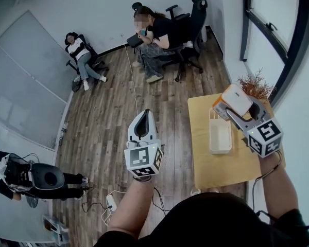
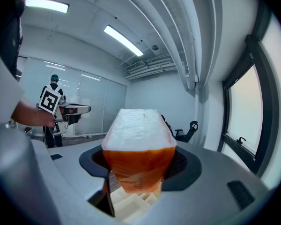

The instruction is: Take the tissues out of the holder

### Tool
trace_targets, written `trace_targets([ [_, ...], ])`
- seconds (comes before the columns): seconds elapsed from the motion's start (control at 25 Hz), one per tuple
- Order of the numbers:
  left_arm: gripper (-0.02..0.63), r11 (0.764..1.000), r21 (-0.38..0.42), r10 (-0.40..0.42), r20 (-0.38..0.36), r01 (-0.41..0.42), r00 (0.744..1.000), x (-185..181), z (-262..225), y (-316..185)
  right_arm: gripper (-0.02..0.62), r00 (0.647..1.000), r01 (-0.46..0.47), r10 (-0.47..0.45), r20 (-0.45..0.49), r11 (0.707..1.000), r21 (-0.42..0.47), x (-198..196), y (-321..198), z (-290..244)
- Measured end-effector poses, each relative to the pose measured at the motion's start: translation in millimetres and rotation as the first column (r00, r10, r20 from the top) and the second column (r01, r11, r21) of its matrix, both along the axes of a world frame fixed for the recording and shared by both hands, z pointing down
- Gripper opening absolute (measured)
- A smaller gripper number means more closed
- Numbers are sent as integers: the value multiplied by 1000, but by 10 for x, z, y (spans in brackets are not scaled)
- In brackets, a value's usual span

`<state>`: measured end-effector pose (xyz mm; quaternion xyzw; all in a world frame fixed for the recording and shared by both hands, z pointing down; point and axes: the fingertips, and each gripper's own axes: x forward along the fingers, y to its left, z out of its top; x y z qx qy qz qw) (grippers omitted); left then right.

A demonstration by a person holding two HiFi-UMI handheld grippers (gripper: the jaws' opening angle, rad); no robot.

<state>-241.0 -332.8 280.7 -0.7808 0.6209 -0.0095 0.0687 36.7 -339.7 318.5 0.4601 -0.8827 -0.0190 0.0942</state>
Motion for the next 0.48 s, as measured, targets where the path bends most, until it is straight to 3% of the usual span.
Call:
trace_targets([
  [0.48,5,1000,-8,-15,-5,15,1000,43,4,108,284,1000,11,-11,4,1000,8,27,29,-49],
])
